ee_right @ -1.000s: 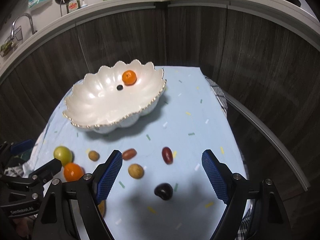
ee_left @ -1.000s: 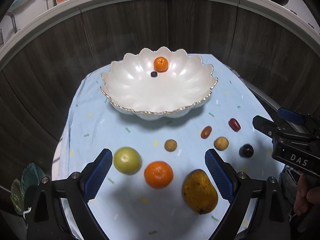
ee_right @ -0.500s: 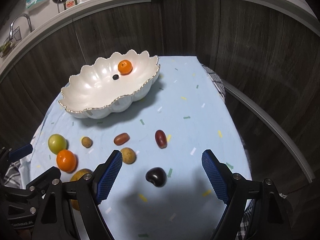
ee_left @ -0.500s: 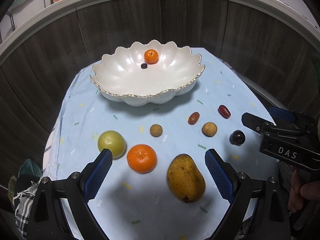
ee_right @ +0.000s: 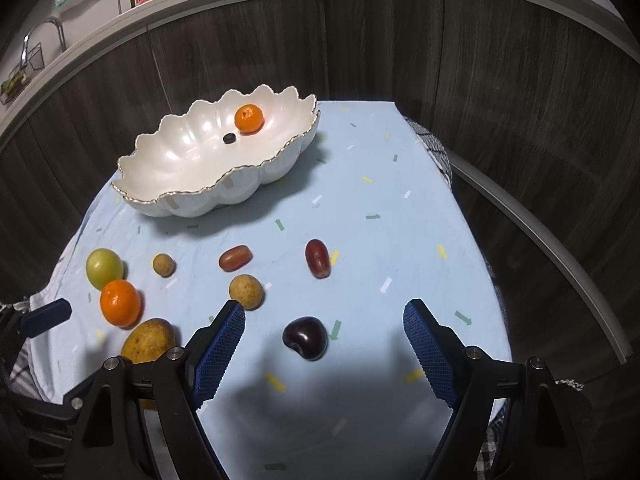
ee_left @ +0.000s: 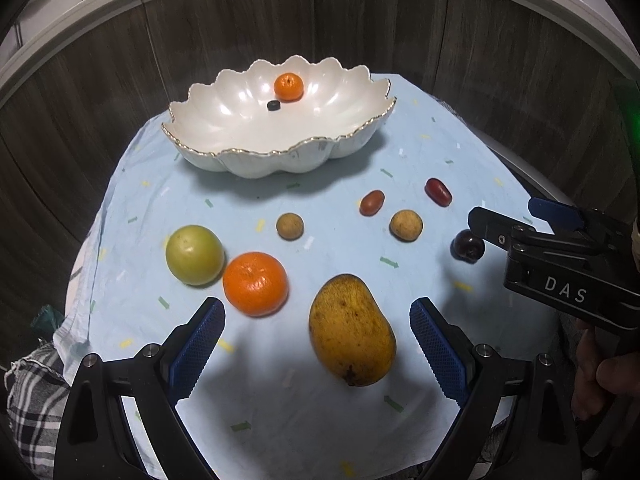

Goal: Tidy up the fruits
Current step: 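Close the left tool on the mango while the right tool grasps the dark plum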

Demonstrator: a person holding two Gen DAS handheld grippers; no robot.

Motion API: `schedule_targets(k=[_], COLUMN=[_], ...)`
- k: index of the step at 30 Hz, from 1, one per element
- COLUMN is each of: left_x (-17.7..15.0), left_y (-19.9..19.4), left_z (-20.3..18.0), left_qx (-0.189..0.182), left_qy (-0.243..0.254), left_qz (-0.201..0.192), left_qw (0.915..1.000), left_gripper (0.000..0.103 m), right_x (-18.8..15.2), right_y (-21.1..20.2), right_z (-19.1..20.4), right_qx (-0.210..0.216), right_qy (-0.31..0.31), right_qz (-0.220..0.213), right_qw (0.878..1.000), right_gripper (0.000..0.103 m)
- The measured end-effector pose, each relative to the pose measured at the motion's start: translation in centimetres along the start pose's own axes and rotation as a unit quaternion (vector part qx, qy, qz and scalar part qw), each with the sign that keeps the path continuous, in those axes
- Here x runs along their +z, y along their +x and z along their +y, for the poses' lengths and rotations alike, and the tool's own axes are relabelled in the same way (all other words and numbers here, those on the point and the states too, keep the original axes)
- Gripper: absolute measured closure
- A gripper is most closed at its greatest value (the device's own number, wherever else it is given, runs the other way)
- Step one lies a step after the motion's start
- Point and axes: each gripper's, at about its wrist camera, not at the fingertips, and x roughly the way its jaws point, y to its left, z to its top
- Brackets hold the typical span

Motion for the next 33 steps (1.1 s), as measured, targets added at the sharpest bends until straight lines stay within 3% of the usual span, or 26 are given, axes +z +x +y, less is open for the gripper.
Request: schedule_targets(k=[19, 28, 33], left_x=[-1.7, -2.1, -2.5], left_y=[1.6, 2.7, 3.6], left_z=[-0.7, -1.3, -1.1], left_qx=[0.005, -0.004, -0.008], left_qy=[-0.006, -0.014, -0.027], left_qz=[-0.012, 0.002, 0.017], left_qw=[0.9999, 0.9999, 0.9995], left_gripper=[0.009, 0.018, 0.032], right_x=[-0.8, -0.9, -1.1], right_y=[0.9, 2.3, 2.9], right_z=[1.0, 0.9, 1.0], right_qx=[-0.009, -0.014, -0.017], right_qy=[-0.026, -0.023, -0.024], right_qz=[0.003, 0.019, 0.032], right_qw=[1.000, 0.999, 0.999], right_gripper=[0.021, 0.026, 0.034])
